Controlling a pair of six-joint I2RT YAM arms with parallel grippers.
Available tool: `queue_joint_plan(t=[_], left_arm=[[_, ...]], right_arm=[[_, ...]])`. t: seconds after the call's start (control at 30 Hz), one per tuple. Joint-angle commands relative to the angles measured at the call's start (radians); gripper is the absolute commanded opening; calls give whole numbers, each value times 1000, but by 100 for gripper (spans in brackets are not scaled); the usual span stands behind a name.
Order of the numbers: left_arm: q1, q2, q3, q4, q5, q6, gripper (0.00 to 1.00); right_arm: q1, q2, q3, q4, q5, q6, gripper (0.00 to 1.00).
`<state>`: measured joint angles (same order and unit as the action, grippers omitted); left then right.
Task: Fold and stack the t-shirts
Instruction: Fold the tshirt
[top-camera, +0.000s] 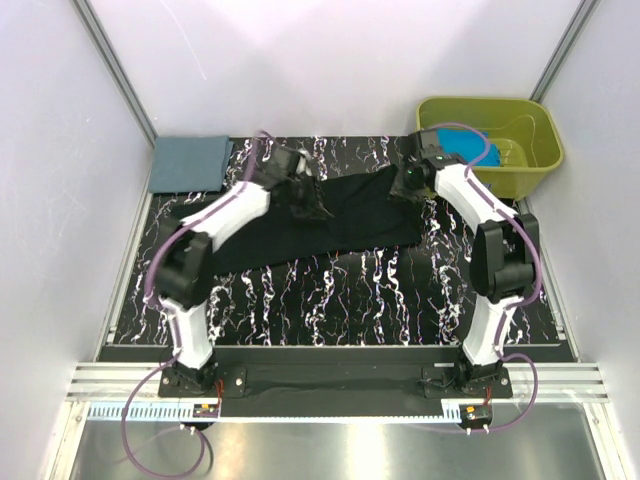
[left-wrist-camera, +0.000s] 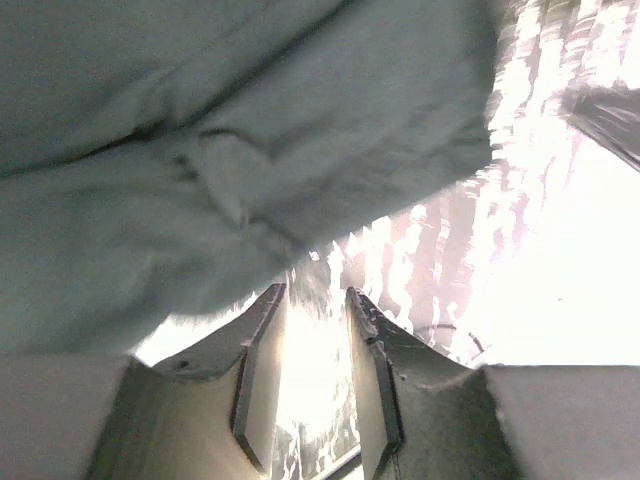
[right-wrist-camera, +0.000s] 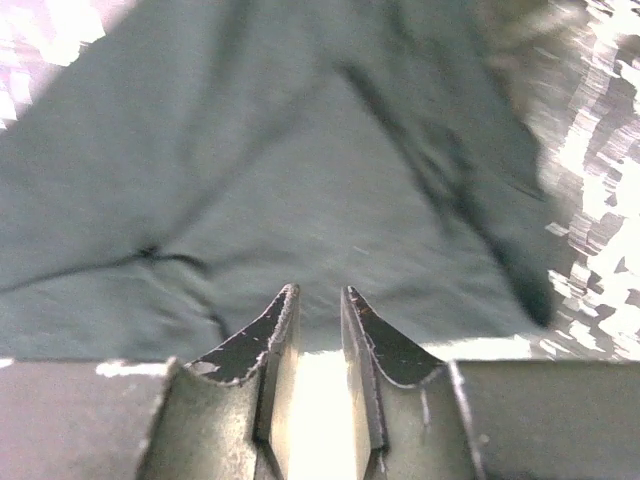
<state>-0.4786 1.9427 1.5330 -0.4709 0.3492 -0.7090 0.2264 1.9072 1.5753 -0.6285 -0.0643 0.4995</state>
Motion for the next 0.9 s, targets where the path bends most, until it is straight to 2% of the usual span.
queue_joint_plan(t=[0.0, 0.17, 0.27, 0.37, 0.63, 0.73, 0.87], left_arm=[[81, -196, -78, -40, -56, 63, 35], [245, -274, -273, -66, -26, 103, 35], [302, -226, -295, -130, -4, 163, 35], [316, -174, -307, -163, -15, 207, 35], [317, -62, -341, -176, -120, 221, 36], [316, -42, -358, -198, -116, 189, 36], [305, -48, -411, -198, -78, 125, 36]], right_arm=[[92, 76, 109, -10, 58, 74, 31], [166, 191, 225, -37, 153, 166, 20], [192, 249, 267, -45, 219, 185, 11], [200, 303, 299, -54, 265, 211, 6], [206, 467, 391, -88, 276, 202, 4], [206, 522, 442, -92, 259, 159, 5], [208, 614, 602, -125, 239, 74, 7]])
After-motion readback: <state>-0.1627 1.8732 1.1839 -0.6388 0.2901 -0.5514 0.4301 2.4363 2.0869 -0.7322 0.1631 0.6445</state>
